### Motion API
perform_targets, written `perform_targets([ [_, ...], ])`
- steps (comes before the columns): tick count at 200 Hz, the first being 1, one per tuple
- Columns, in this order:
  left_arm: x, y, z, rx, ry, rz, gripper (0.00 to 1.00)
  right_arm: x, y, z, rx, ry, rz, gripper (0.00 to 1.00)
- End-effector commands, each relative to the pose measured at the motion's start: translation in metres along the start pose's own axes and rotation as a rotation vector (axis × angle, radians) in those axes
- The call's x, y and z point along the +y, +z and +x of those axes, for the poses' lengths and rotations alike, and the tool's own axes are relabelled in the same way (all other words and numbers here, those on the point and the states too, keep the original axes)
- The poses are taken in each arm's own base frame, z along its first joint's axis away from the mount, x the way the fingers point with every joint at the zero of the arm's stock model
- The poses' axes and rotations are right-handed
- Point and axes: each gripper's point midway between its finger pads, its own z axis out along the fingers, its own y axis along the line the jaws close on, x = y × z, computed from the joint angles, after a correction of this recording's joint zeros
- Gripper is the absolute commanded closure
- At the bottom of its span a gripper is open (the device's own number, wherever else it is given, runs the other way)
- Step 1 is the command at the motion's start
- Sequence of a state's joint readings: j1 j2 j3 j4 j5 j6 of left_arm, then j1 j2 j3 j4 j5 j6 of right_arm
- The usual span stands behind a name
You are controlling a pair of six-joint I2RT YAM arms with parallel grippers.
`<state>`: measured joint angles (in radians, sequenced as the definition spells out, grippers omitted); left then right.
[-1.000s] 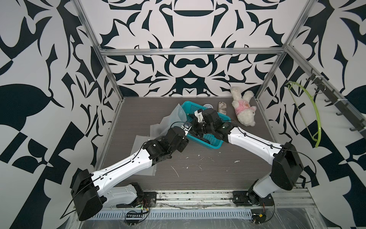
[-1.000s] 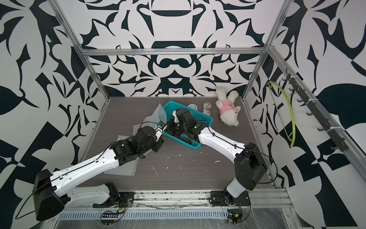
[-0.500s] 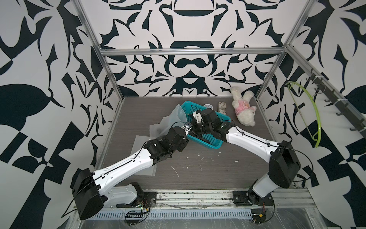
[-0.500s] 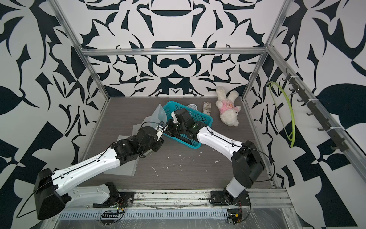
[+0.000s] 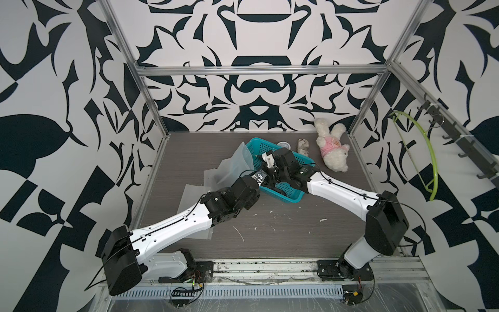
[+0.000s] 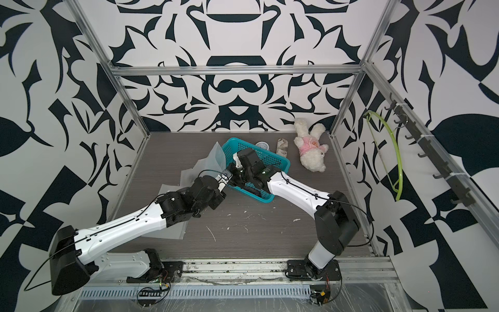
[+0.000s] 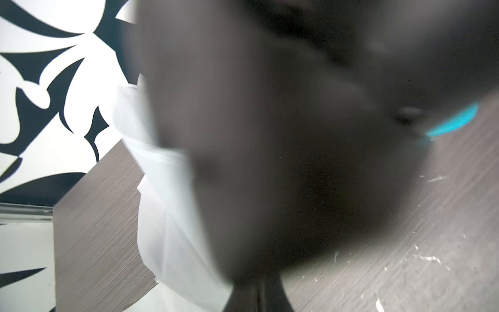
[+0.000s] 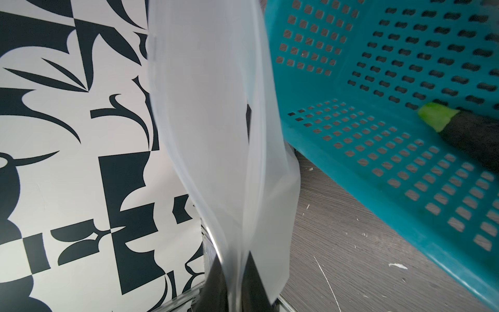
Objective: Place the eggplant in a zip-top bag and seal the zipper
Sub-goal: Zip the zipper on the zipper food storage bag.
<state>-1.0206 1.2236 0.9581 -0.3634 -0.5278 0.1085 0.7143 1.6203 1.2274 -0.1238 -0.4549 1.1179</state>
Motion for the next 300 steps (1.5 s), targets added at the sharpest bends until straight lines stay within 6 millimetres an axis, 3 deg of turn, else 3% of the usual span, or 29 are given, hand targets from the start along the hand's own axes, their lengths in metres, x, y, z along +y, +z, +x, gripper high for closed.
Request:
perform_targets([
  [1,-0.006,-0.007,-0.006,-0.009,0.066,-0.011,1.0,0.017,-0.001,-0.007,-0.021,-0.032,-0.033,0.9],
  [49,-0.017,-0.011,0.001,0.004,0.105,-0.013,1.0,0.02,0.003,-0.015,-0.024,-0.026,-0.04,0.91],
  [163,-0.008,-0.036,0.013,-0.04,0.018,0.006,1.0,0.023,0.002,-0.033,-0.064,-0.048,-0.031,0.93],
  [176,-0.007,-0.036,0.015,-0.029,0.021,-0.003,1.0,0.026,0.002,-0.032,-0.056,-0.057,-0.04,0.9],
  [185,-0.004,-0.034,0.016,-0.02,0.026,-0.021,1.0,0.027,0.001,-0.031,-0.05,-0.064,-0.042,0.83],
  [202,0.0,-0.031,0.019,0.001,0.042,-0.056,1.0,0.027,-0.004,-0.027,-0.045,-0.069,-0.038,0.71],
  [223,0.004,-0.027,0.02,0.0,0.083,-0.095,1.0,0.031,-0.01,-0.019,-0.029,-0.061,-0.07,0.64],
  [254,0.012,-0.034,0.016,-0.039,0.2,-0.12,1.0,0.024,-0.029,-0.008,-0.034,-0.118,-0.051,0.63],
  [274,0.025,-0.04,0.015,-0.063,0.186,-0.121,1.0,0.012,-0.04,-0.014,-0.055,-0.127,-0.037,0.63],
  [300,0.029,-0.054,0.02,-0.074,0.097,0.061,1.0,0.028,-0.058,-0.017,-0.077,-0.314,-0.104,0.65],
])
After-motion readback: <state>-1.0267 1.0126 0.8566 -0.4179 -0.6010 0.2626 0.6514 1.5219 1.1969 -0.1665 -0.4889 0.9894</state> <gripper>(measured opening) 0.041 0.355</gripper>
